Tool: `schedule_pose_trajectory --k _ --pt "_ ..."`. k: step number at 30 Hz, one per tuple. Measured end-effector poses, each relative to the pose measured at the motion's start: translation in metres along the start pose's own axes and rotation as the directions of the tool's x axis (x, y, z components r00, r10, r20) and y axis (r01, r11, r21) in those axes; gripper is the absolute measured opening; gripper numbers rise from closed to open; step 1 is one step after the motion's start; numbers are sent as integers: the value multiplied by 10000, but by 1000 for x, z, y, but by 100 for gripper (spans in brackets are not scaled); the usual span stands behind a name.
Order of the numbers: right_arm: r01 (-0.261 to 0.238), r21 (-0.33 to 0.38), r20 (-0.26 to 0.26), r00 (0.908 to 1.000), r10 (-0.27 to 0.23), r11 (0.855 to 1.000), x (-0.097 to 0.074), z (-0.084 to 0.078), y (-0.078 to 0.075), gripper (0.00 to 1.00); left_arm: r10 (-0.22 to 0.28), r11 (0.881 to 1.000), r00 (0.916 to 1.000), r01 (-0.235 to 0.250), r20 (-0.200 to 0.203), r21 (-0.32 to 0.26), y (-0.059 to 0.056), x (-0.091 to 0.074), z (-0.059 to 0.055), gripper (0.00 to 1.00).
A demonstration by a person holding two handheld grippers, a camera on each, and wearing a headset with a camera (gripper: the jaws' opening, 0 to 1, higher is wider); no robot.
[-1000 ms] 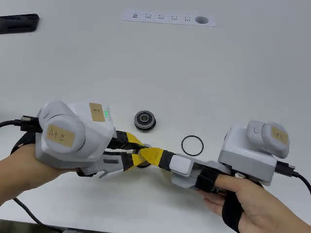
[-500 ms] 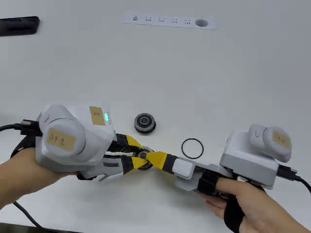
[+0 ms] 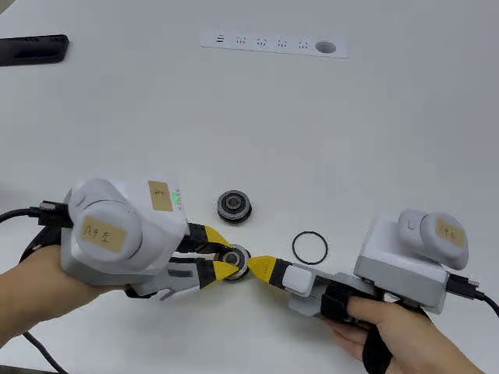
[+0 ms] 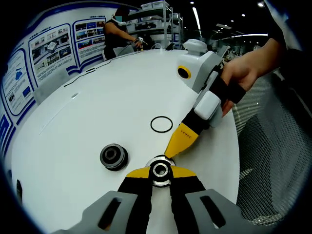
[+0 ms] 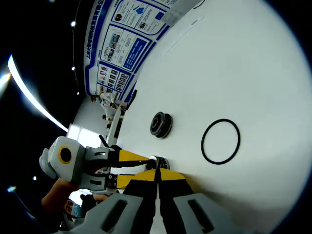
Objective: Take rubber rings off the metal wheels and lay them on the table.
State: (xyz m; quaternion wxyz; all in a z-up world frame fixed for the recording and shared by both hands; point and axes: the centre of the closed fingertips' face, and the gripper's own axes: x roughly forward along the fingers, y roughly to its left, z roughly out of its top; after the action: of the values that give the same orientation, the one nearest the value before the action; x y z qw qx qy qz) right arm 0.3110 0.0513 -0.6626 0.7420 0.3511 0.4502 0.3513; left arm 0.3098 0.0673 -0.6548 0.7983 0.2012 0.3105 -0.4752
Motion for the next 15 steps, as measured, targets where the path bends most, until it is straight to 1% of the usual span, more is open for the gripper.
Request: schedule_pose_trajectory --k 3,6,11,15 --pt "47 104 33 10000 -47 9999 -1 0 2 1 17 10000 10000 -17 -25 16 0 0 0 13" --pt "121 -46 12 9999 -121 9999 -1 0 4 1 13 10000 10000 -13 -20 24 0 0 0 13" --pt "270 -691 -120 9995 -279 9972 1 0 7 1 -1 10000 10000 1 -17 39 0 0 0 13" --pt "337 -951 -165 9992 -355 9949 1 0 7 1 15 10000 10000 -15 34 -14 -1 -1 1 13"
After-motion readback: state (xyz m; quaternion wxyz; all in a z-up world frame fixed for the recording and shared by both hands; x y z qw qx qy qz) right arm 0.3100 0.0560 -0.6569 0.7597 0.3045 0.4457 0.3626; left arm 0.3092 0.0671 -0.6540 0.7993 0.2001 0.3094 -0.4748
